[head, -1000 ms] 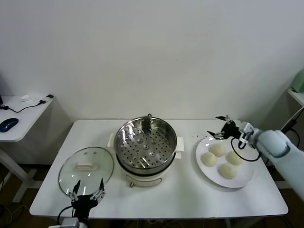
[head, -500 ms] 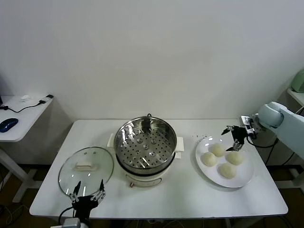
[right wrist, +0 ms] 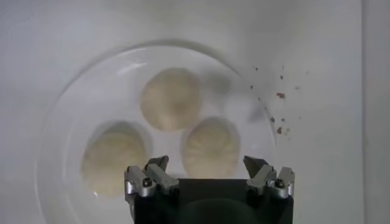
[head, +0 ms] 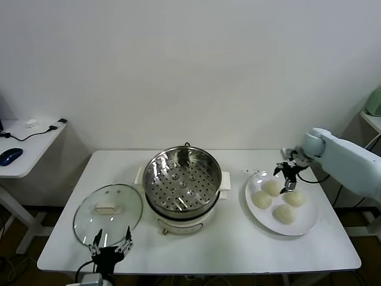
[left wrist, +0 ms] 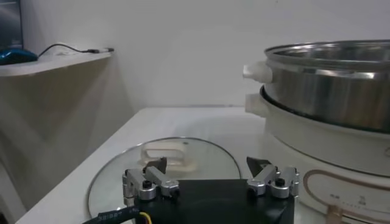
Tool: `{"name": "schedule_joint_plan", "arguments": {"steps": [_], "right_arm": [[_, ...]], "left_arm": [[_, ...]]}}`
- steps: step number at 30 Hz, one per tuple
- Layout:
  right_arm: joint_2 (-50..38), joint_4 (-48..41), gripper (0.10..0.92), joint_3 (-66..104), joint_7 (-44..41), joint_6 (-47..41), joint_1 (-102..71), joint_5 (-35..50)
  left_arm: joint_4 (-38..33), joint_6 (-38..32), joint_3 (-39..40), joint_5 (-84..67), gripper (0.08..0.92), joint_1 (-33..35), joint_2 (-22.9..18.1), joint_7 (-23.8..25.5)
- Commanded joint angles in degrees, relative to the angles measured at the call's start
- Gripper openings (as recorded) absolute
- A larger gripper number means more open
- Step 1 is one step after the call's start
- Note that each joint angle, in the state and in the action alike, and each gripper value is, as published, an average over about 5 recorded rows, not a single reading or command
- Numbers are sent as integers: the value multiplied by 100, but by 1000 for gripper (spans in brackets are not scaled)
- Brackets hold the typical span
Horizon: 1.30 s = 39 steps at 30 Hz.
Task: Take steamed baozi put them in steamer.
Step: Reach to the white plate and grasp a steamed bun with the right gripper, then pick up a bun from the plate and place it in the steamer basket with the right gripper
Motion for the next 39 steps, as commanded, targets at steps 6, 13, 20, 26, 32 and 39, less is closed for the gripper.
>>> {"name": "schedule_joint_plan", "arguments": {"steps": [6, 13, 20, 26, 32, 39], "right_arm": [[474, -683, 823, 143, 171, -52, -263, -324], [556, -719, 755, 242, 246, -114, -354, -493], [325, -98, 632, -28, 179, -240, -15, -102], [-98, 1159, 628, -1552, -3, -148, 1844, 764], [693, 1739, 634, -2457, -171, 527, 3870, 1759], [2217, 2555, 636, -2264, -109, 1139, 4333, 2277]], "left_arm": [[63, -19, 7, 8, 823, -46, -24, 1], [93, -51, 9, 18, 823, -36, -19, -17], [49, -57, 0, 29, 823, 2, -24, -29], [-57, -45, -4, 62, 823, 74, -48, -28], [-150, -29, 59, 143, 823, 138, -104, -19], [-129, -41, 102, 208, 823, 147, -96, -20]]}}
